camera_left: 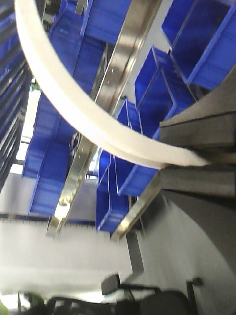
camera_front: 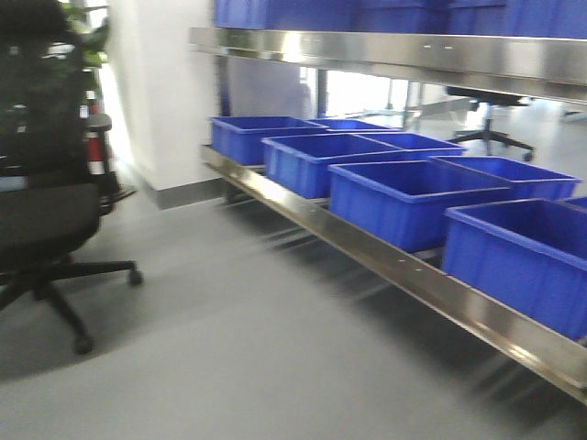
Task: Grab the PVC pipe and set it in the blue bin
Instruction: 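Drive toward the metal shelf of blue bins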
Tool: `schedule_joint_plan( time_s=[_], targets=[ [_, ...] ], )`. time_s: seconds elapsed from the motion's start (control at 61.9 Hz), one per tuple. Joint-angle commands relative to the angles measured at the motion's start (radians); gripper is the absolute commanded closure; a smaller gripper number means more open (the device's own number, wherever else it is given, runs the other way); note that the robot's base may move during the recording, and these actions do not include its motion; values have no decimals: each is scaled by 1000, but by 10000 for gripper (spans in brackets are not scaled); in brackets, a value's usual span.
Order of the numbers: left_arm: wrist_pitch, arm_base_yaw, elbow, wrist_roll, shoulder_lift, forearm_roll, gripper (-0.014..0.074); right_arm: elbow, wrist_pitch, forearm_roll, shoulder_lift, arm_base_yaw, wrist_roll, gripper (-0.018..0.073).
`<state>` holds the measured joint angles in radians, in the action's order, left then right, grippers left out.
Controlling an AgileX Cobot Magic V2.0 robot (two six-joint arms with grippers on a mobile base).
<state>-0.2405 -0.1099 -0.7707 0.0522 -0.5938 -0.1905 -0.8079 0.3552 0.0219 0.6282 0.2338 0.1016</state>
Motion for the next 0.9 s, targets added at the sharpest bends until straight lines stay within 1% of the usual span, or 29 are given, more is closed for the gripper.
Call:
schedule_joint_plan(
  time_s=[0.0,0.888],
  targets=[
    [28,-5,0,-1,4,0,707,0,-26,12,-5,-1,-5,718],
    [28,-5,0,-1,4,0,707,0,-26,12,-5,-1,-5,718]
  ],
)
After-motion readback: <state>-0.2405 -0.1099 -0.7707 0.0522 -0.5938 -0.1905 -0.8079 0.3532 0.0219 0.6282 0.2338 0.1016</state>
